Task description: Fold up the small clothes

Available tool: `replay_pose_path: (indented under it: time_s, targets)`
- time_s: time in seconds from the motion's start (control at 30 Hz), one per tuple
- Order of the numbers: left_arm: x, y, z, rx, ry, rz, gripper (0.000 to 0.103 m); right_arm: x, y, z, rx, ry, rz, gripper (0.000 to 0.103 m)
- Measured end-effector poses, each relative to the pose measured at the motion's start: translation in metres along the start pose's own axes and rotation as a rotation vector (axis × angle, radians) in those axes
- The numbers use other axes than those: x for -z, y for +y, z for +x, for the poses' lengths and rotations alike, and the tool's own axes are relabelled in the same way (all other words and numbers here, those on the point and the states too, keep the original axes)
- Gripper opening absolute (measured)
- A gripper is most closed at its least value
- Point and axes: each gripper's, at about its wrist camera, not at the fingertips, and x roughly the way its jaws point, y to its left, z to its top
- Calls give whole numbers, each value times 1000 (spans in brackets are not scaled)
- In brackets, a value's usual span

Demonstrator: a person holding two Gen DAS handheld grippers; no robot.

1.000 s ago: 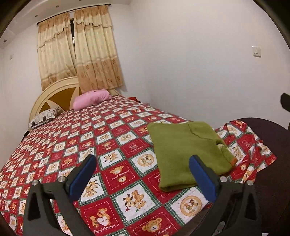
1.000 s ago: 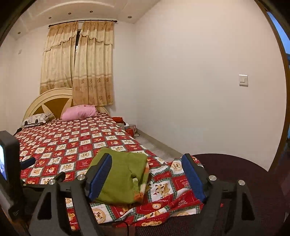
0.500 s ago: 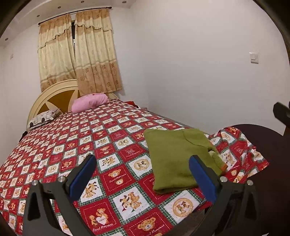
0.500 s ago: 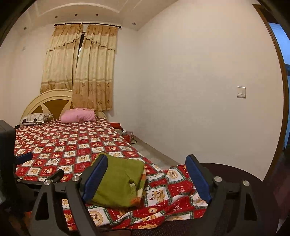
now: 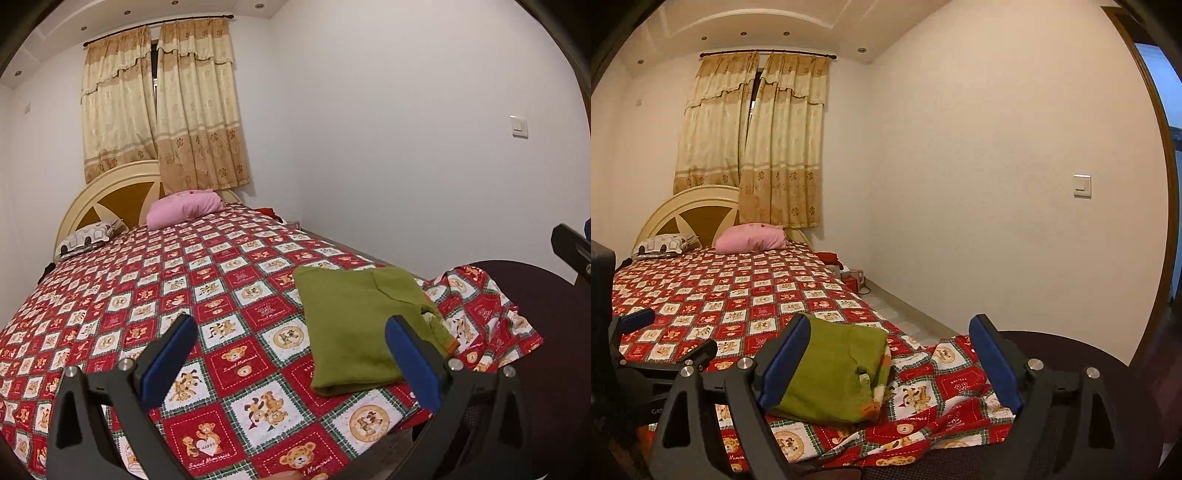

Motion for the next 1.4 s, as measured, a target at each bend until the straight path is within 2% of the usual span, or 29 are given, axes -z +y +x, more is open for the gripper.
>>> replay_pose_path:
  time_s: [1.4]
  targets:
    - [10,6,2,13,29,-10,103,6,5,1,10,11,-13,89]
